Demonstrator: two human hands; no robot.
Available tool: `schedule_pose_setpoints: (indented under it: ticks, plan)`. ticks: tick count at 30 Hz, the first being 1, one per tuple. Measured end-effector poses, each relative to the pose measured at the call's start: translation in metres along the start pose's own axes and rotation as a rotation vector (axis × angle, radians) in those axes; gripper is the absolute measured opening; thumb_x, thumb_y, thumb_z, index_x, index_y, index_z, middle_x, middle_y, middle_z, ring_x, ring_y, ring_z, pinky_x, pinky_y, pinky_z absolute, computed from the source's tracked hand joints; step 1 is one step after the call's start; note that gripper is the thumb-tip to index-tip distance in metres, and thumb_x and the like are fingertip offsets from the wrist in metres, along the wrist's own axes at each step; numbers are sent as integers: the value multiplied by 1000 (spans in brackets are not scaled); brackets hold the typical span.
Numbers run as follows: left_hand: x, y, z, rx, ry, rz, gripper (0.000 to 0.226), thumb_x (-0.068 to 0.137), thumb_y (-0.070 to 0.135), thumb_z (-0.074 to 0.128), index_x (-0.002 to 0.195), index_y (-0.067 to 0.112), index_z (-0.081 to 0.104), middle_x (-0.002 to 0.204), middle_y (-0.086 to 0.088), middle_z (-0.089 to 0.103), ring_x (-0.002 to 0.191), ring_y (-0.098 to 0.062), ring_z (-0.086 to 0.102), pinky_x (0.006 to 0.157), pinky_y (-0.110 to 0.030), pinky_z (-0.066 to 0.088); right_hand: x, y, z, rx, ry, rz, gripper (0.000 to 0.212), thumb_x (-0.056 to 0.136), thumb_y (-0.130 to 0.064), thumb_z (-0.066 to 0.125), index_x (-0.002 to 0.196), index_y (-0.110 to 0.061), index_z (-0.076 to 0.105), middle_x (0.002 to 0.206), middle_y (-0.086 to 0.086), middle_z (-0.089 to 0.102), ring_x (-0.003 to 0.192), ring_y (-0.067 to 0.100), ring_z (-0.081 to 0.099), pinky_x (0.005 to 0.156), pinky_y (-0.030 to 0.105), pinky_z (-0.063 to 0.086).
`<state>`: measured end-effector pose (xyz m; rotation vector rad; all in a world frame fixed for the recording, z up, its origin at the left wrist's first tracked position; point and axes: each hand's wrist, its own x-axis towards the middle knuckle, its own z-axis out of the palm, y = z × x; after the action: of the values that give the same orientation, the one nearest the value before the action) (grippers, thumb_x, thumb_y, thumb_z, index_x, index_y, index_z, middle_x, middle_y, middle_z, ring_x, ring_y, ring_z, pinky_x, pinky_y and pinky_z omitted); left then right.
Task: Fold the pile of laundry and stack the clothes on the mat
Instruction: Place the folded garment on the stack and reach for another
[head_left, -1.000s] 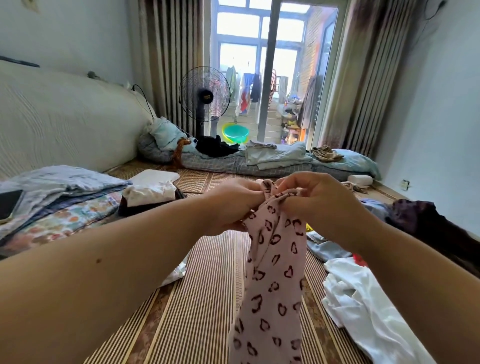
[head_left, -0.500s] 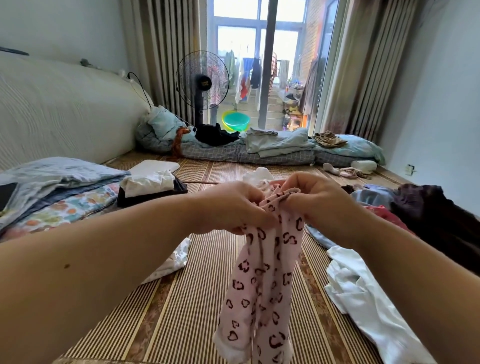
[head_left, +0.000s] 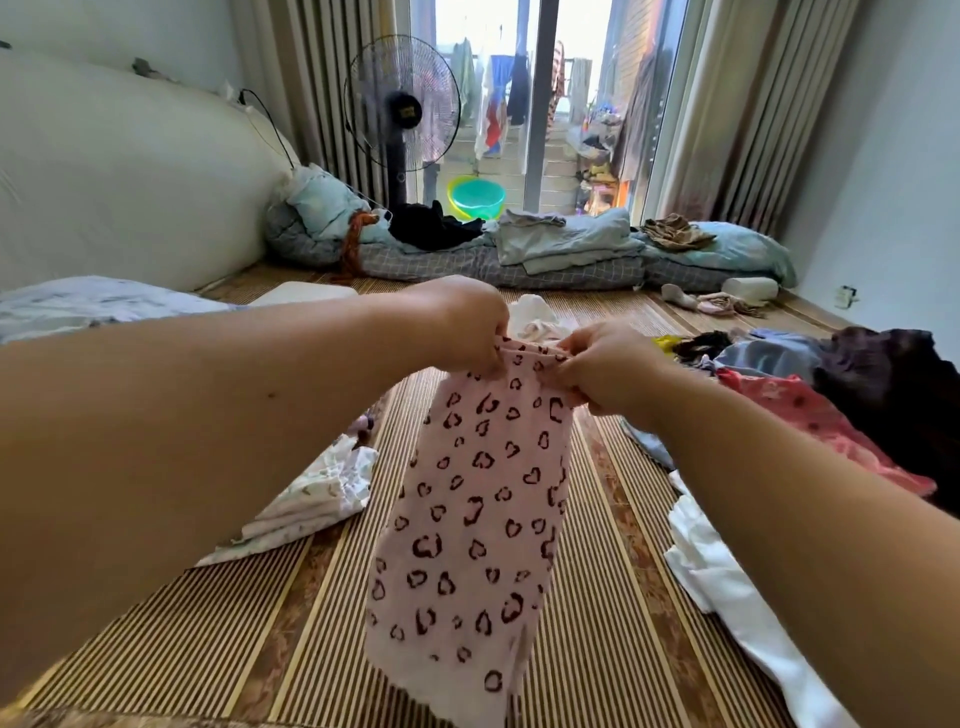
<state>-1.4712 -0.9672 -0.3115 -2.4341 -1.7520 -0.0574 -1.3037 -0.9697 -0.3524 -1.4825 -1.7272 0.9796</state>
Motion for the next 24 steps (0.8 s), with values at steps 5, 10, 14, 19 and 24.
schedule_pose_setpoints:
  ticks: [5,10,14,19,24]
  plan:
    - [51,-16,21,-63,17,-104,21,88,28,66,101,11,68,94,-5,70,85,-21,67,56,-27,48,62,11,20,182,11,97,15,91,-7,52,106,-10,53,100,17,67,74,26,73,68,41,61]
    - [84,-34,33,-153,305,-83,7,88,18,53,93,15,56,91,-2,60,83,-21,57,67,-31,49,101,16,20,94,134,-55,25,74,-13,56,96,-24,51,102,16,62,92,32,57,83,50,50]
    - [75,-38,48,-257,386,-50,11,85,22,56,78,23,48,76,5,54,69,-14,52,53,-25,35,99,23,19,130,156,-167,21,81,-5,53,87,-25,51,86,6,55,76,20,51,64,34,43]
    - [10,-19,93,-262,262,76,22,86,43,42,81,22,46,70,5,57,57,-8,55,44,-23,39,40,71,43,-49,106,-226,26,83,-3,59,77,-26,50,81,1,54,66,5,50,49,11,37]
    - [-69,11,171,-241,-27,212,13,92,34,54,88,28,43,76,12,52,58,0,48,48,-17,36,-46,142,77,-130,-336,43,14,89,-15,59,88,-29,54,85,-2,59,67,2,52,58,18,43]
